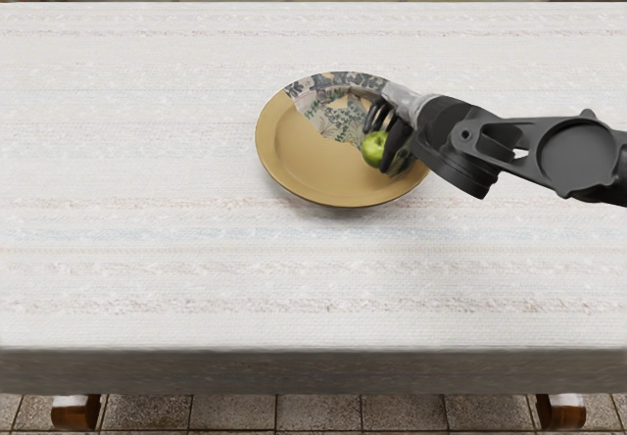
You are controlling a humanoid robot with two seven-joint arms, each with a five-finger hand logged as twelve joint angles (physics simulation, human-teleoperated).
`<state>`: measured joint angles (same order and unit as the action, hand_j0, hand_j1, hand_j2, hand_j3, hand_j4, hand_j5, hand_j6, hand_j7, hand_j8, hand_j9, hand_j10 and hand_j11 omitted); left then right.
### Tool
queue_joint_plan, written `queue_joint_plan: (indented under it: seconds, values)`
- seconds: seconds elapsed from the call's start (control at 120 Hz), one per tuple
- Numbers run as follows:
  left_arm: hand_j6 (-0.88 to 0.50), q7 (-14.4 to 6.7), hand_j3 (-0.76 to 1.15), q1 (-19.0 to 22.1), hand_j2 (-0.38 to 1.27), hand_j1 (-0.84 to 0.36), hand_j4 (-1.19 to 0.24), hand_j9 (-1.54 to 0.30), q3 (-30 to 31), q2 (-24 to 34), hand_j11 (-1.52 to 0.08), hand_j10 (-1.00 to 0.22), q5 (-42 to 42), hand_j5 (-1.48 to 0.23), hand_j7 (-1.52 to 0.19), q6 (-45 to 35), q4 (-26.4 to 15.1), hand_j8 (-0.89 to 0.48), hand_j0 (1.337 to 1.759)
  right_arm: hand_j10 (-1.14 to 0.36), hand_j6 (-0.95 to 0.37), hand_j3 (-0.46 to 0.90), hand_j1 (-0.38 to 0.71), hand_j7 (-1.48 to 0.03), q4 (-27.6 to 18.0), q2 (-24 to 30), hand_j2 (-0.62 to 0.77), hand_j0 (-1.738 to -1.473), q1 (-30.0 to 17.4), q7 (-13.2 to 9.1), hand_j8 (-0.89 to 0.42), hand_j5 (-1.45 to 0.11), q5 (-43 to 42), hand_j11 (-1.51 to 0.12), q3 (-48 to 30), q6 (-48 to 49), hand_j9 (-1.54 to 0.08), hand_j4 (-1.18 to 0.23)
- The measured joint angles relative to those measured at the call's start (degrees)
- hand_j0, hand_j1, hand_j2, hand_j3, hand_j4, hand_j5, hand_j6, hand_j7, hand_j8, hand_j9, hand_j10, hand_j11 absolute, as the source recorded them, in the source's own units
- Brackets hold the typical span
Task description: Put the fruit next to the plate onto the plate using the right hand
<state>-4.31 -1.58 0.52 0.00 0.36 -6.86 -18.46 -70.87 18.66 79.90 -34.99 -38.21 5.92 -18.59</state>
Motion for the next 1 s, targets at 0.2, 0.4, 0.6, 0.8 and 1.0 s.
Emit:
queue_joint_plan:
  seconds: [0.2,0.4,0.6,0.8,1.0]
  values:
    - [0.00,0.0,0.00,0.0,0.00,0.35,0.00,0.00,0.0,0.0,0.00,0.00,0.0,0.00,0.00,0.0,0.0,0.00,1.658,-0.31,-0.20,0.00,-0.10,-0.42,1.7,0.4,0.21,-1.658,0.1,0.0,-0.19,-0.44,0.7,-0.43,-2.9,2.7,-0.43,-0.31]
    - [0.00,0.0,0.00,0.0,0.00,0.35,0.00,0.00,0.0,0.0,0.00,0.00,0.0,0.00,0.00,0.0,0.0,0.00,1.658,-0.13,-0.09,0.00,-0.24,-0.17,-1.5,10.0,0.08,-1.658,-1.9,0.0,-0.08,-0.18,6.7,-0.18,-14.9,22.9,-0.18,-0.13]
    - [0.00,0.0,0.00,-0.1,0.00,0.35,0.00,0.00,0.0,0.0,0.00,0.00,0.0,0.00,0.00,0.0,0.0,0.00,1.658,-0.06,-0.05,0.00,-0.29,-0.08,-3.0,24.2,0.03,-1.658,-2.6,0.0,-0.05,-0.09,20.3,-0.08,-19.8,46.7,-0.08,-0.06]
    - [0.00,0.0,0.00,0.0,0.00,0.35,0.00,0.00,0.0,0.0,0.00,0.00,0.0,0.00,0.00,0.1,0.0,0.00,1.658,-0.04,-0.03,0.00,-0.31,-0.05,-2.9,33.3,0.01,-1.658,-3.9,0.0,-0.03,-0.05,28.4,-0.05,-20.5,52.6,-0.05,-0.04]
    - [0.00,0.0,0.00,0.0,0.00,0.35,0.00,0.00,0.1,0.0,0.00,0.00,0.0,0.00,0.00,0.0,0.0,0.00,1.658,-0.03,-0.03,0.00,-0.32,-0.03,-2.9,37.6,0.00,-1.658,-5.3,0.0,-0.03,-0.04,31.8,-0.04,-20.6,53.5,-0.04,-0.03]
